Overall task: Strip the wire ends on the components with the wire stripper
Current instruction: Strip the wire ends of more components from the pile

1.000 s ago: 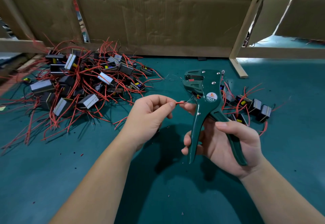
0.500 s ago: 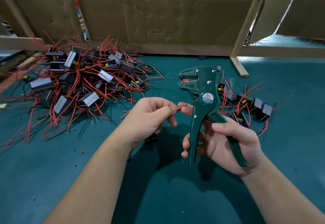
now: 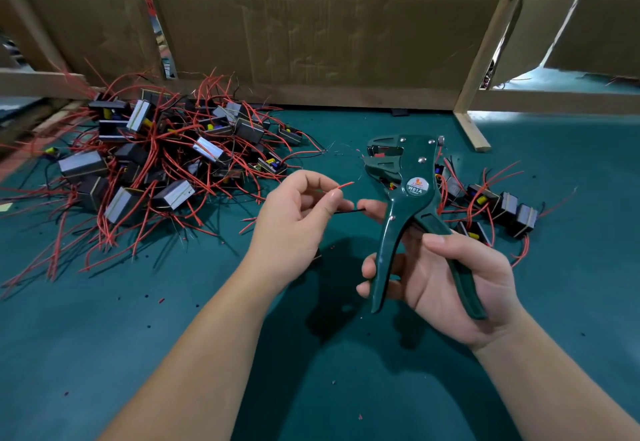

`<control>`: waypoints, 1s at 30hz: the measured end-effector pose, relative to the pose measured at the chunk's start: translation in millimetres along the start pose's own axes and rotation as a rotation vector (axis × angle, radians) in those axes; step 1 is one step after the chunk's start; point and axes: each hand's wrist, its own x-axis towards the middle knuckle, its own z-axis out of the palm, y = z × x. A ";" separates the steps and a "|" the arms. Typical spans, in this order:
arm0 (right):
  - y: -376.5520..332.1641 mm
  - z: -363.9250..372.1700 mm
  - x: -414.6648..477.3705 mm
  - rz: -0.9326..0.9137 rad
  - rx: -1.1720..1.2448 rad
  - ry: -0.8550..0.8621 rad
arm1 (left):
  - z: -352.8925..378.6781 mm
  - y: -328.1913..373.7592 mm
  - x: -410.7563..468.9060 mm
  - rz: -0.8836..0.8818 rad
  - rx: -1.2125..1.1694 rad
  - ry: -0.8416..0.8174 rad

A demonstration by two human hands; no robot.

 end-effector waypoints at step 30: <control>7.0 -3.7 -2.9 0.239 0.057 -0.183 | -17.2 11.7 7.8 0.042 -0.049 0.168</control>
